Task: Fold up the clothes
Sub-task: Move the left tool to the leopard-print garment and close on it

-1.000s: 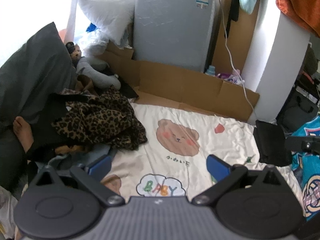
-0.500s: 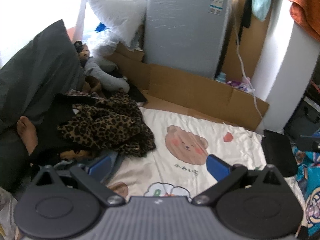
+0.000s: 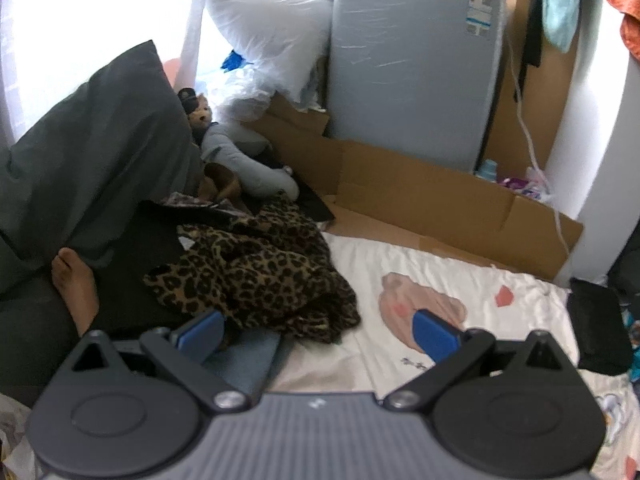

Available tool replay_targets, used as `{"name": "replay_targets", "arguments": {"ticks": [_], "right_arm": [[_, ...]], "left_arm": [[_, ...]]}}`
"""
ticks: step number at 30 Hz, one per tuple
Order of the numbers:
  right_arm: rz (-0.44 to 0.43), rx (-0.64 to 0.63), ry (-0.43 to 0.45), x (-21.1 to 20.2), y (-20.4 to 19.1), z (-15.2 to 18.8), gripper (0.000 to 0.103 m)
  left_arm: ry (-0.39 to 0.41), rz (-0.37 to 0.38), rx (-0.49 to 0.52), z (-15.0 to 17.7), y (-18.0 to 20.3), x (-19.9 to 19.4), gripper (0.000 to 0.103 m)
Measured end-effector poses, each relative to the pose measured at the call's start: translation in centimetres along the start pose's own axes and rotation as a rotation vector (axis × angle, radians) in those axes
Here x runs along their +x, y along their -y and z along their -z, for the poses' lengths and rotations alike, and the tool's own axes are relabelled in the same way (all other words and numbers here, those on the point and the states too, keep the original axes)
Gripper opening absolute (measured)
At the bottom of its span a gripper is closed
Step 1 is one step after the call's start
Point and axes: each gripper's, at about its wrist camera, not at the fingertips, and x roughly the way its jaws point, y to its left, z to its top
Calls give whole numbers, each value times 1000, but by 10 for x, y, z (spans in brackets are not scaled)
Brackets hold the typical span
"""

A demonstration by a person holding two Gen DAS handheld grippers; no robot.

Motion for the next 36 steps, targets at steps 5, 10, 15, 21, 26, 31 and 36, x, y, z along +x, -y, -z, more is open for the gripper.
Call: {"name": "replay_targets", "arguments": {"ticks": [5, 10, 15, 21, 26, 31, 36], "right_arm": [[0, -24, -3, 21, 9, -1, 102], [-25, -32, -10, 43, 17, 1, 102], [-5, -93, -2, 66, 17, 7, 102], [-55, -70, -5, 95, 30, 14, 101], [-114, -38, 16, 121, 43, 23, 97], [-111, -10, -28, 141, 55, 36, 97], [-87, -14, -52, 153, 58, 45, 97]], "left_arm": [[10, -31, 6, 15, -8, 31, 101], [-38, -54, -23, 28, -11, 65, 98], [-17, -74, -26, 35, -7, 88, 98], [-5, -60, -43, 42, -4, 127, 98], [15, -106, -64, 50, -4, 163, 98], [12, -119, -53, 50, -3, 198, 95], [51, -130, -12, 49, -2, 225, 89]]}}
